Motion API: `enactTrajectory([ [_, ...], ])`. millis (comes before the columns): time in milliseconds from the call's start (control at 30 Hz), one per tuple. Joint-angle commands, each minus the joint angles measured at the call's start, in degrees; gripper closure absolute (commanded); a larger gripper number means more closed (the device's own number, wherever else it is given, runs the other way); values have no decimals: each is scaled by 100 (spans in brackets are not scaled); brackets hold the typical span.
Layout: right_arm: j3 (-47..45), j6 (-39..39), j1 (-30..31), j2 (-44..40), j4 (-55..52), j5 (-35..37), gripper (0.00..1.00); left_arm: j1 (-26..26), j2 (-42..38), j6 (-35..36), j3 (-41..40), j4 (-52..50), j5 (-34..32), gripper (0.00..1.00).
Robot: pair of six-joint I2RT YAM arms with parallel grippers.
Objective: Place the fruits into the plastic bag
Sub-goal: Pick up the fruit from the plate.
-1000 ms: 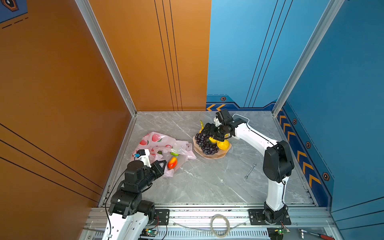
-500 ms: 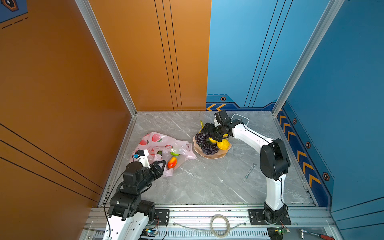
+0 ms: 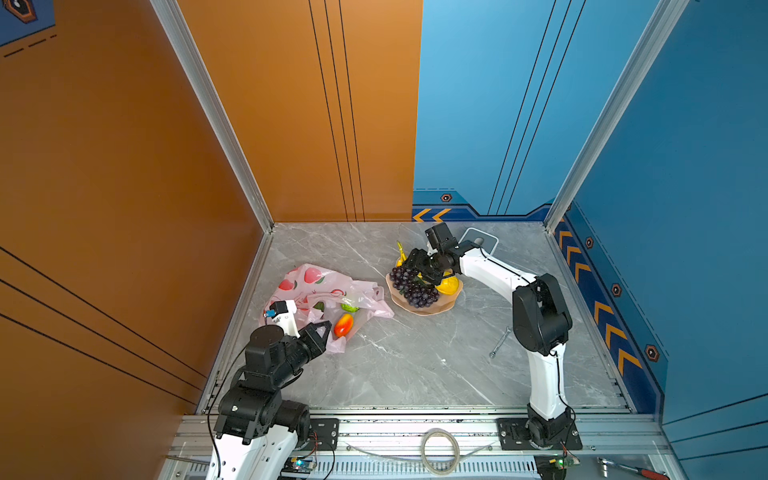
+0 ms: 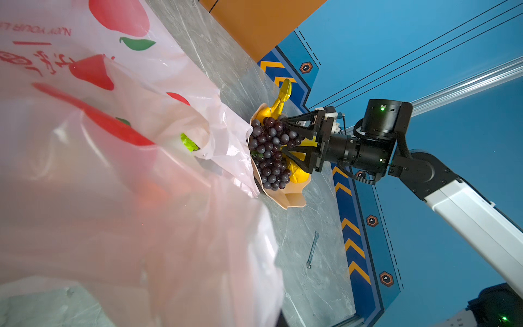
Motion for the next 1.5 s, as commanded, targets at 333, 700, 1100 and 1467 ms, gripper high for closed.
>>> enactTrajectory([
  [333, 88, -88, 119, -7, 114, 559, 41, 90, -128, 198, 94, -125, 108, 100],
  [700, -328, -172, 181, -414, 606, 765, 66, 117, -156, 224, 123, -195, 108, 100],
  [1100, -952, -264, 201, -1072, 1178, 796, 68, 126, -92, 237, 136, -178, 117, 100],
  [1467, -1157, -203, 194, -1682, 1388, 603, 68, 134, -66, 248, 163, -178, 183, 100],
])
